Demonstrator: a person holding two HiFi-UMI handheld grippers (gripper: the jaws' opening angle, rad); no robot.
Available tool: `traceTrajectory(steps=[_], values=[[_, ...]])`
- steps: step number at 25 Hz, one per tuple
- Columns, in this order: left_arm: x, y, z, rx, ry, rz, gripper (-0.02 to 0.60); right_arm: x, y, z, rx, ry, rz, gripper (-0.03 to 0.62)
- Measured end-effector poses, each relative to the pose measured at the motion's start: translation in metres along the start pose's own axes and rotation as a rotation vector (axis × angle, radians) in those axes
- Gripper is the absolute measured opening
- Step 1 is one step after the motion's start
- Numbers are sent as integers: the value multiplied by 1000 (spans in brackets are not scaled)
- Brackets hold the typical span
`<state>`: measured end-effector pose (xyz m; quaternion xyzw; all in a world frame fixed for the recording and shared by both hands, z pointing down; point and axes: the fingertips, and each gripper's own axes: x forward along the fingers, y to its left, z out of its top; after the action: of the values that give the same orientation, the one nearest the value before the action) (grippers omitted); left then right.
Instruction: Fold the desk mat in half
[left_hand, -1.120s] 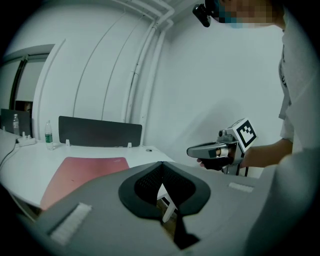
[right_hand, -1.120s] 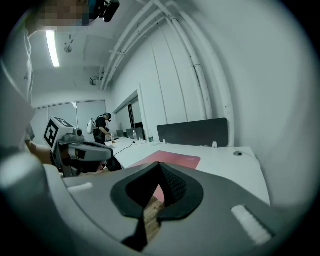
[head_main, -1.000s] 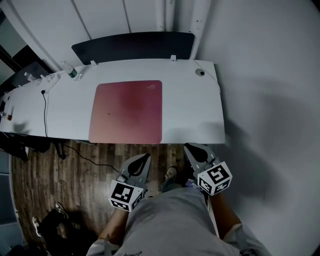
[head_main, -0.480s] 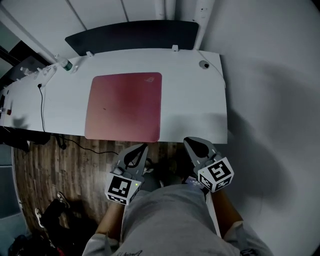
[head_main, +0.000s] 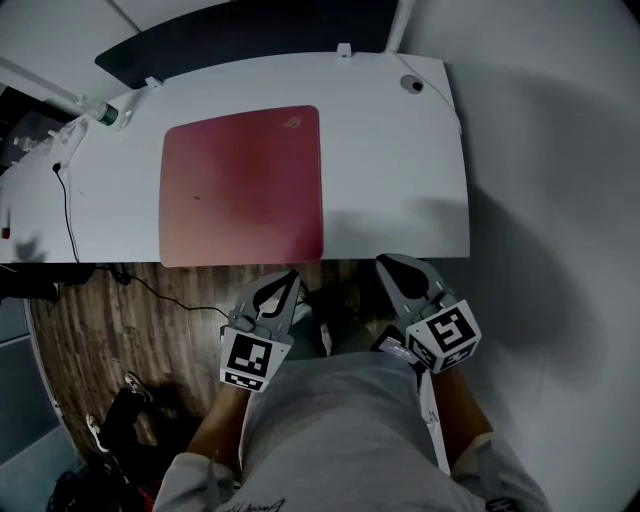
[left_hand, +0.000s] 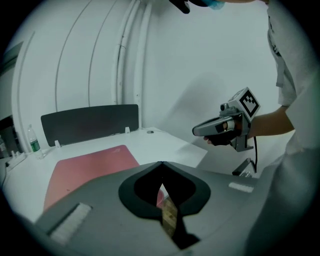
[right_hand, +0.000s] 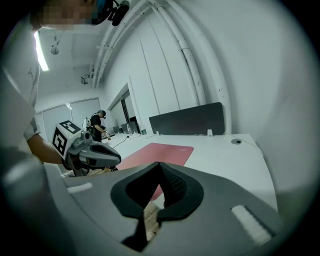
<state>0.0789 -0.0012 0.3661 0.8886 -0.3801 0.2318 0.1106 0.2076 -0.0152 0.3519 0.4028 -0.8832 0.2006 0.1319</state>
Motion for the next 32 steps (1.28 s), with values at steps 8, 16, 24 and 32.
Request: traceTrajectory(steps=[8, 16, 24, 32], values=[[34, 0, -53, -10, 117, -77, 41, 20, 3, -41, 47, 60, -1, 8], [66, 4, -98, 65, 244, -126, 77, 32, 1, -61, 88, 79, 5, 8], [96, 0, -123, 146, 313, -142, 121, 36, -6, -78, 131, 91, 2, 8], [110, -5, -147, 340, 402, -108, 150, 39, -12, -90, 146, 99, 3, 8]])
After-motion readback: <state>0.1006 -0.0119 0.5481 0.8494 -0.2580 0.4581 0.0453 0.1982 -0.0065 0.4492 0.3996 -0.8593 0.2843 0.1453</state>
